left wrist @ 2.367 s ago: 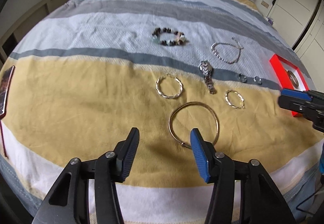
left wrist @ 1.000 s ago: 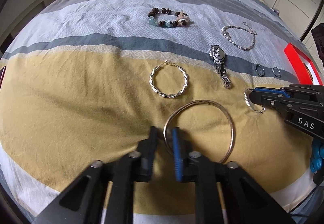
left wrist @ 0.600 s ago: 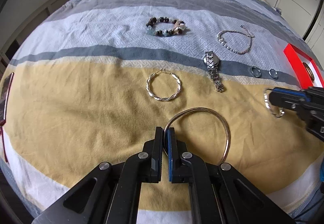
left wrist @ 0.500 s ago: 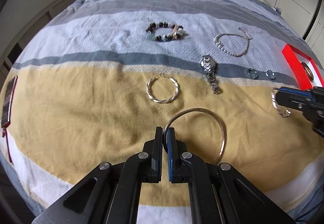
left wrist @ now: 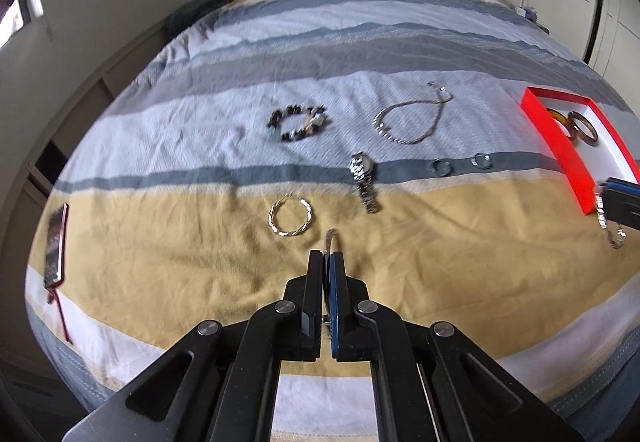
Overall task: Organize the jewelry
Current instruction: 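Carry both pieces into the red box and open both tools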
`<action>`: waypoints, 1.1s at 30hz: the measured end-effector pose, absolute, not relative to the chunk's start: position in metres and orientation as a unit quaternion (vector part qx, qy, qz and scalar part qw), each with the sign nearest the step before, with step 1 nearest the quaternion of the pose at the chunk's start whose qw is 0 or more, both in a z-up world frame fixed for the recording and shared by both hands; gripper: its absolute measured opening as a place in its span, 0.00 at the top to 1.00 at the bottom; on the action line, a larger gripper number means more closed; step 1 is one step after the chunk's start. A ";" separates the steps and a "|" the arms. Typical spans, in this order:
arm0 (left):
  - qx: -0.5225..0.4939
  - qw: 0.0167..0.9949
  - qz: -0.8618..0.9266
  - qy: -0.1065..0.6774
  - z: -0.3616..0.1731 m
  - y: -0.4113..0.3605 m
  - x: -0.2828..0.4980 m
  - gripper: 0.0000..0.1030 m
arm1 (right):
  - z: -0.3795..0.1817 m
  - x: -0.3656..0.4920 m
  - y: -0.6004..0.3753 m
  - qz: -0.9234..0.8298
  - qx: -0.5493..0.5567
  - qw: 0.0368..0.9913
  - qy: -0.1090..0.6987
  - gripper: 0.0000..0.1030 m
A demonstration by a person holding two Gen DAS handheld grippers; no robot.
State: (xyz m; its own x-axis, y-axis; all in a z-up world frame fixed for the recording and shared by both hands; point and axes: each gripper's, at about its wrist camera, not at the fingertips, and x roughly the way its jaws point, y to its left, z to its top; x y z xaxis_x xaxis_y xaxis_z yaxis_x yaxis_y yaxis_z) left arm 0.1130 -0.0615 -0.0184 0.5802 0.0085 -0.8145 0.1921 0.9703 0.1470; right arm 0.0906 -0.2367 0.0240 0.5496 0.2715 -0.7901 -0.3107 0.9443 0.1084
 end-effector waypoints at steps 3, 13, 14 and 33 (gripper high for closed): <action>0.122 0.886 -0.054 0.444 -0.006 -0.073 0.104 0.97 | 0.036 0.071 -0.253 0.155 -0.014 0.889 0.431 0.95; 0.161 0.894 -0.088 0.408 0.031 -0.136 0.082 0.97 | 0.059 0.025 -0.311 0.117 0.024 0.910 0.396 0.95; 0.165 0.895 -0.095 0.404 0.035 -0.146 0.081 0.97 | 0.059 0.022 -0.318 0.112 0.028 0.912 0.395 0.95; 0.198 0.869 -0.256 0.375 0.055 -0.359 0.118 0.97 | 0.046 0.043 -0.480 0.005 0.079 0.913 0.401 0.95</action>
State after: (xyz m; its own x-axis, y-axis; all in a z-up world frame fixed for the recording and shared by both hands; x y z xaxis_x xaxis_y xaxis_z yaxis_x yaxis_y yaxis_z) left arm 0.1176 -0.3592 0.0546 0.5875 -0.2960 -0.7532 0.5935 0.7903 0.1524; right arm 0.0429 -0.4802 0.0459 0.6789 0.0730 -0.7305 0.0543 0.9873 0.1492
